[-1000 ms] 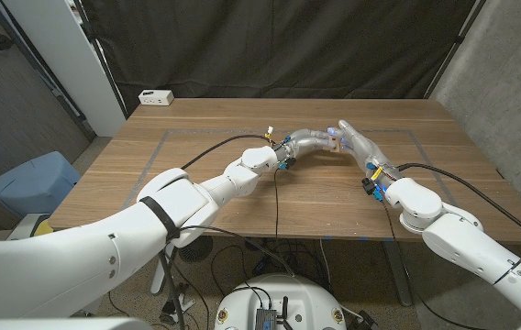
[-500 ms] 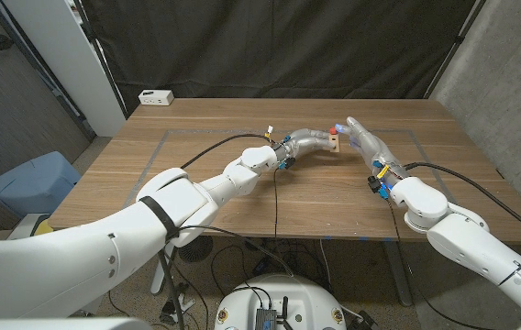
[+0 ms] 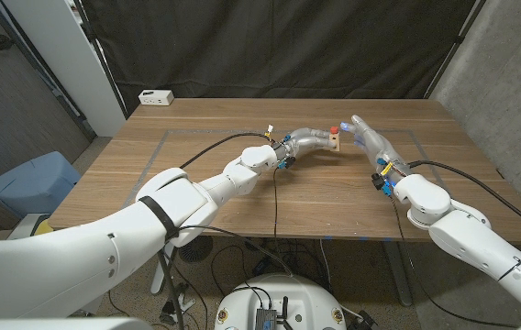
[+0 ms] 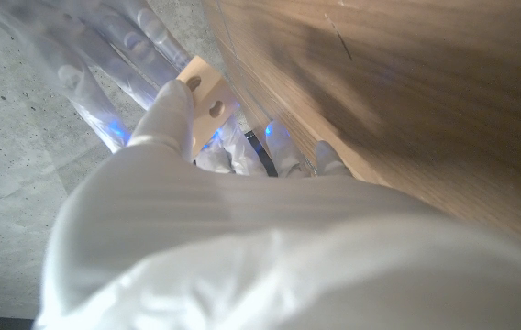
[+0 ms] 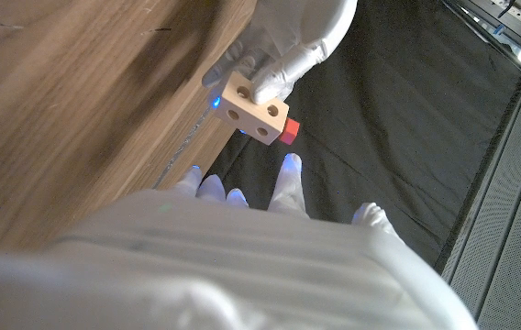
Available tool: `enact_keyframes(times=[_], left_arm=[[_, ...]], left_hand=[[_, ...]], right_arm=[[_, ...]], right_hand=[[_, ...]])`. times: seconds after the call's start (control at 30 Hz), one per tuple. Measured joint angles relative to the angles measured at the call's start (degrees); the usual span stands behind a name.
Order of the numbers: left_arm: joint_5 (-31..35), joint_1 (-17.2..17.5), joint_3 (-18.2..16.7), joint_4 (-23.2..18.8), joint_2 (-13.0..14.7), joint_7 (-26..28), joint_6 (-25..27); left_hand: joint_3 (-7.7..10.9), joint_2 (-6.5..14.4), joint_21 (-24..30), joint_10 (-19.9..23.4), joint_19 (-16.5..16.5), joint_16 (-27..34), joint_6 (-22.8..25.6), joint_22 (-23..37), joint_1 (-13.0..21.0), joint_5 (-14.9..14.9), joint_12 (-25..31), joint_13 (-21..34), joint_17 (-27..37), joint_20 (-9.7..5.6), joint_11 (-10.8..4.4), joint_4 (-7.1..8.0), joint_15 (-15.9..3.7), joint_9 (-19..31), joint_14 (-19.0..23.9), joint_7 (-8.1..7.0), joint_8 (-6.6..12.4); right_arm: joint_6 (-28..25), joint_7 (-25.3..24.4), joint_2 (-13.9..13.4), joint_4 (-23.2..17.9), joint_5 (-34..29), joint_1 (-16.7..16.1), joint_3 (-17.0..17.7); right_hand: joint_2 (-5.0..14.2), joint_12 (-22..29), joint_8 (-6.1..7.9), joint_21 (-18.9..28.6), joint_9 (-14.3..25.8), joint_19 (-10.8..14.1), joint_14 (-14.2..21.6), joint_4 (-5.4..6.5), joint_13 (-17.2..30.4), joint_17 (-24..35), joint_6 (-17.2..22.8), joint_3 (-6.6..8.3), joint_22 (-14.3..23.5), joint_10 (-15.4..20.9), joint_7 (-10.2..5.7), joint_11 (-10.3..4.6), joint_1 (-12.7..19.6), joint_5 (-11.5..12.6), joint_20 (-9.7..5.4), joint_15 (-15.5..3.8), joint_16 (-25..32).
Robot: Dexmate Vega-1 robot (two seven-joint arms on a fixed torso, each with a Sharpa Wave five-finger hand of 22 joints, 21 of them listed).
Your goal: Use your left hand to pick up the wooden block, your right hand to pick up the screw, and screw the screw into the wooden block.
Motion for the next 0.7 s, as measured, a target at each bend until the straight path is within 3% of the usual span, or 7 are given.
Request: enact_keyframes(times=[0.7], left_arm=[[0.2,0.3,0.0,-0.7,0.4,-0.3,-0.1]], left_hand=[[0.00,0.0,0.0,0.0,0.0,0.0,0.0,0.0,0.0,0.2,-0.2,0.0,-0.1,0.00,0.02,0.00,0.00,0.0,0.0,0.01,0.00]], right_arm=[[0.1,2.2,0.5,2.5,0.3,2.7,-1.8]], right_hand=[[-0.44,0.0,0.00,0.0,0.0,-0.2,0.0,0.00,0.0,0.1,-0.9,0.00,0.0,0.0,-0.31,0.00,-0.9,0.0,0.22,0.00,0.0]])
